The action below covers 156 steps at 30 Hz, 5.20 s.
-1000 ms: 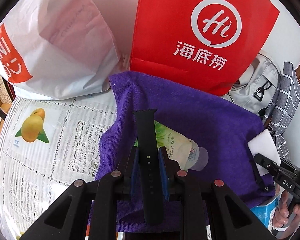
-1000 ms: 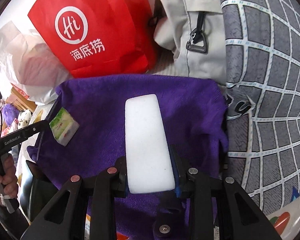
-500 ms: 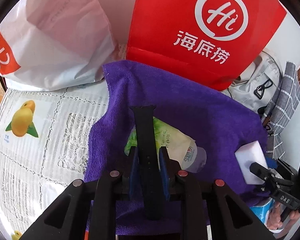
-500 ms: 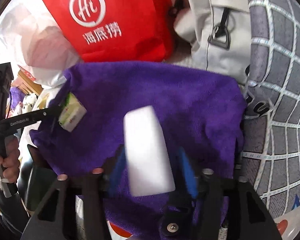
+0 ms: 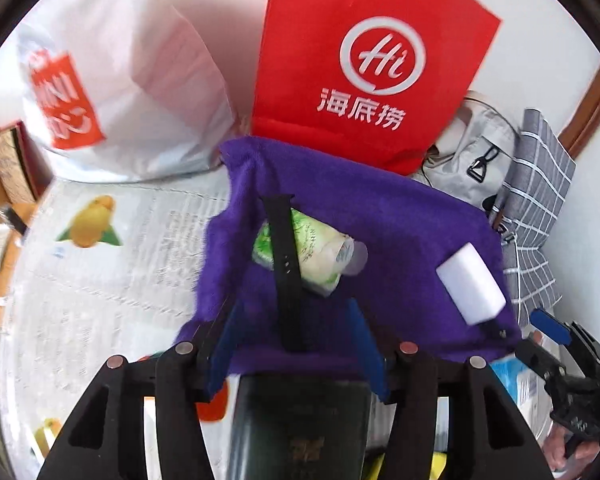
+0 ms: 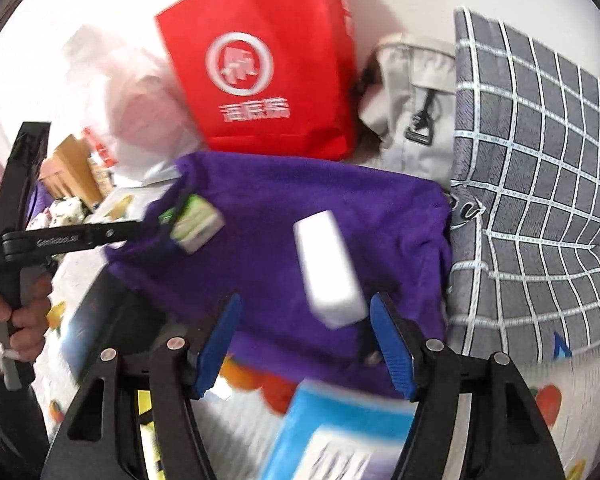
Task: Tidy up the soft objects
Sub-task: 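Withdraw both tools back over the pile and grasp the white glove with the right tool, then lift the white glove with the right tool while the left tool grasps the white mesh bag, then carry the glove with the right tool while the left tool carries the mesh bag toward the purple towel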
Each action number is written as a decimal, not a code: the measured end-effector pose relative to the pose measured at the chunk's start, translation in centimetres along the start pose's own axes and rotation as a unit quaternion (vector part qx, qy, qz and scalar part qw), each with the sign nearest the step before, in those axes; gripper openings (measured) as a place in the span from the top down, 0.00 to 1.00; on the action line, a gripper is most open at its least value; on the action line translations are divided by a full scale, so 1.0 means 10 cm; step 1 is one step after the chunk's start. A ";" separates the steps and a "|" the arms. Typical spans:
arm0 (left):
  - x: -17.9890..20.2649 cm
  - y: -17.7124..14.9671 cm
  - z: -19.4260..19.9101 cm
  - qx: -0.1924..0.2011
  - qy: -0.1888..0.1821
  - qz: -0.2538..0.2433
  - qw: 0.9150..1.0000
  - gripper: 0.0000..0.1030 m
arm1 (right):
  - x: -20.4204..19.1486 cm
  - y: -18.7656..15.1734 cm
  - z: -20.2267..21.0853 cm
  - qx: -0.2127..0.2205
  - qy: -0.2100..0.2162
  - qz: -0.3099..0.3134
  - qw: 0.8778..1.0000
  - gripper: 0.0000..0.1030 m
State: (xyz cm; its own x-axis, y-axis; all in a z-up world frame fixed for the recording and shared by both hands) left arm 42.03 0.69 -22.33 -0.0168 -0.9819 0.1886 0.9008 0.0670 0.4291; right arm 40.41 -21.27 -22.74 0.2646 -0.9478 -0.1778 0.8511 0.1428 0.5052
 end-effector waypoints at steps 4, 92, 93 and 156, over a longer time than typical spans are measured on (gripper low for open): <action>-0.05 -0.14 0.24 0.007 -0.010 0.006 1.000 0.49 | -0.26 -0.24 0.21 0.004 0.002 0.015 1.000 0.32; 0.51 -2.04 0.51 -0.027 -0.078 -0.007 0.997 0.95 | -0.01 -2.38 0.70 -0.021 -0.028 -0.057 0.998 0.77; 0.54 -2.06 0.50 -0.031 -0.082 -0.011 0.996 0.95 | -0.02 -2.38 0.71 -0.020 -0.029 -0.056 0.998 0.77; -0.37 -2.32 0.29 -0.047 0.044 0.038 0.997 0.13 | -0.03 -2.26 0.84 0.004 -0.075 -0.056 0.996 0.76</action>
State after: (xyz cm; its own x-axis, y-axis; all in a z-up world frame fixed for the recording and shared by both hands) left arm 19.90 3.23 -30.43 0.0871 -0.9866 0.1382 0.9348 0.1288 0.3309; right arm 17.23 -26.64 -27.01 0.0967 -0.9897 -0.1059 0.8673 0.0316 0.4968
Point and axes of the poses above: each gripper's, at about its wrist camera, not at the fingertips, and z roughly against the way its jaws point, x to its right, y to its top, the point moved 10 cm from there along -z, roughly the way its jaws point, and after that the axes turned 6 degrees about -x, right-handed, at the moved point
